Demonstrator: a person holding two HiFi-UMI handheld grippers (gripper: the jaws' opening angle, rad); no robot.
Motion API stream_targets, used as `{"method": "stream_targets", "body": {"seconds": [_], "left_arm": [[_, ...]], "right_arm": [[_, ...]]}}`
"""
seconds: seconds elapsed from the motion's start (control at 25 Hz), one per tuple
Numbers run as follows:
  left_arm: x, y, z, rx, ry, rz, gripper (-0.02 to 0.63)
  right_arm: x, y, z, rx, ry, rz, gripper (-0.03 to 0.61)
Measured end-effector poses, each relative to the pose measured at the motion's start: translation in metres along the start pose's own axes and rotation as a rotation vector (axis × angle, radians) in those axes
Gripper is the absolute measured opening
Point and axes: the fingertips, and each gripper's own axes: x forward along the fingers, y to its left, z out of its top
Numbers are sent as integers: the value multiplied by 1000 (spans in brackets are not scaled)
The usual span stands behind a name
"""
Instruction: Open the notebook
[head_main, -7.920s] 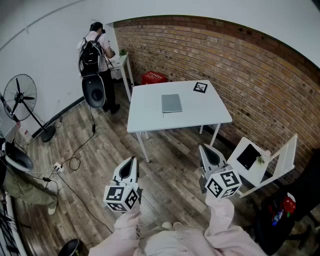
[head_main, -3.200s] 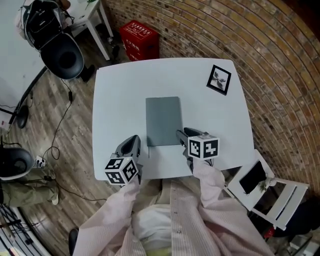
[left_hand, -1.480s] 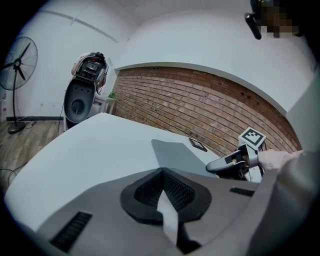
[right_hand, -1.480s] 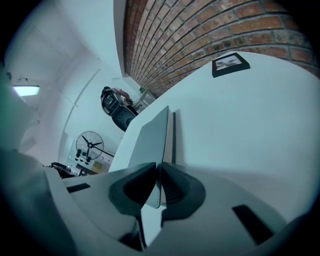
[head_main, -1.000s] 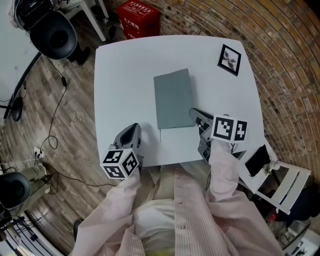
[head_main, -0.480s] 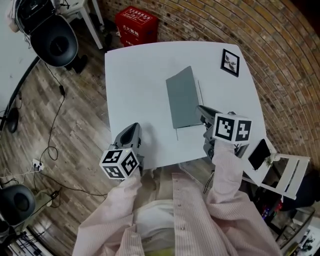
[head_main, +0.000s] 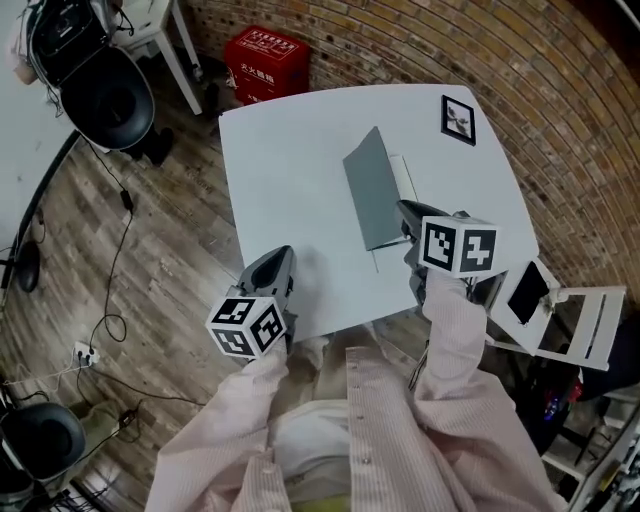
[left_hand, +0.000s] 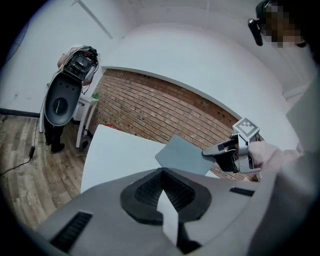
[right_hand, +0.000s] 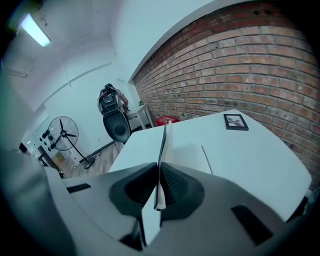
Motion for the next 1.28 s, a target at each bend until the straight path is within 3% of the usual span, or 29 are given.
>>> {"method": "stream_targets", "body": {"seconds": [0.28,0.44,1.04,1.28], "left_arm": [[-10,3,-5,2,18,-25,-8],[-2,-7,-5,12,21,-36,-8],[-1,-16,-12,-11,-3,86,-8],[-14,-5,-12,-10,-2,99,-8]], "right_arm": [[2,18,1,-68,-26,-57,26],[4,26,-3,-186,-3,-106,26],[20,67,-9,-384,19,-28,28],[19,80,-9,-482,-8,-108,26]]}}
